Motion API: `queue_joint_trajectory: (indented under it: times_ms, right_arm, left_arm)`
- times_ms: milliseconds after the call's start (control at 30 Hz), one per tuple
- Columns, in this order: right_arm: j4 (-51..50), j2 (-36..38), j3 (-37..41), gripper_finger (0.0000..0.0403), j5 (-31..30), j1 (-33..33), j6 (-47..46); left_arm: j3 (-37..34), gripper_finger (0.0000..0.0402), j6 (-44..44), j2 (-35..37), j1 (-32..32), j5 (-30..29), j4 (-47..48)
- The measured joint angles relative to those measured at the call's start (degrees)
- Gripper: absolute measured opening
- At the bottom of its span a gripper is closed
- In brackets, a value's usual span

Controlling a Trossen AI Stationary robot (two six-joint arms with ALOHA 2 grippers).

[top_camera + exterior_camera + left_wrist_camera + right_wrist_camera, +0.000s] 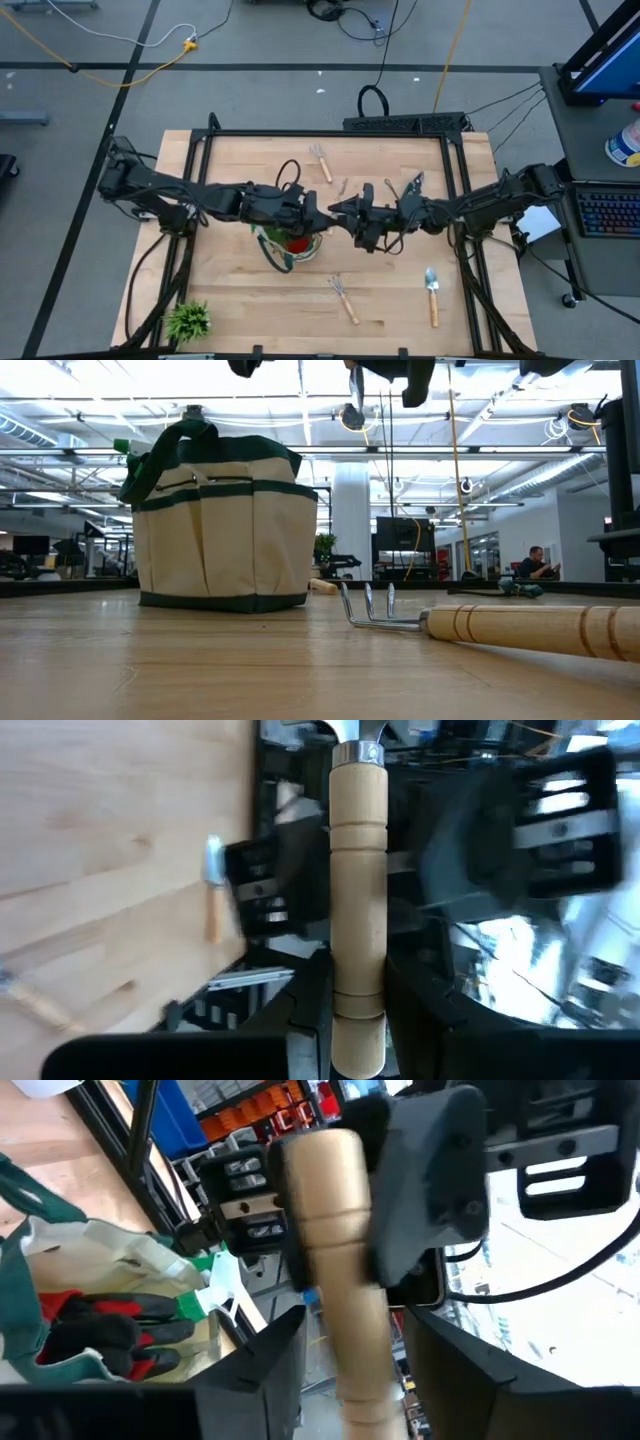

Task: Pick & Place Garden tools in Gardening bag
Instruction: Put the left trowel into the gardening bag

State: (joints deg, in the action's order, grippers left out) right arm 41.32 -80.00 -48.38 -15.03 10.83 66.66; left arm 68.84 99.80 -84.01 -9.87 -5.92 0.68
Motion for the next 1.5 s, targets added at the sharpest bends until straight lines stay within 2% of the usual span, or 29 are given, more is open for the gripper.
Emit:
queue_joint_trajectory:
  times_ms: [433, 567, 800, 867, 1033, 1167, 1367, 1500]
  right_arm:
    - [-1.06, -0.01, 0.0, 0.0073, -1.77, -0.37, -3.0]
    - [-0.88, -0.01, 0.0, 0.0071, -3.35, -0.19, -2.41]
    - [-2.01, -0.01, 0.0, 0.0069, -7.15, -0.06, -6.7]
    - [-2.11, -0.01, 0.0, 0.0069, -7.35, 0.38, -7.19]
    - [-3.83, 0.01, 0.0, 0.0064, -7.47, 1.07, -13.98]
    - [-6.8, 0.03, 0.0, 0.0064, -8.31, 1.02, -17.4]
    - [-10.25, 0.04, 0.0, 0.0063, -9.35, 0.99, -20.28]
    - [-11.69, 0.04, 0.0, 0.0063, -8.97, 0.99, -24.3]
  left_arm:
    - [-0.07, 0.0067, 1.19, 0.01, 0.07, -1.07, -0.01]
    - [-0.07, 0.0067, 0.8, 0.01, 0.07, -1.2, -0.16]
    - [-0.07, 0.0067, -0.05, 0.01, 0.21, -1.83, 0.12]
    - [-0.07, 0.0082, -0.64, 0.01, 0.2, -1.65, 0.13]
    - [-0.07, 0.0142, -7.12, 0.01, 0.1, -1.35, 0.15]
    - [-0.09, 0.0175, -14.13, 0.8, 0.0, -0.45, 1.2]
    - [-0.04, 0.0197, -23.78, 2.55, 1.0, -1.54, 3.91]
    - [-0.24, 0.0199, -31.2, 4.94, 2.0, -3.61, 10.39]
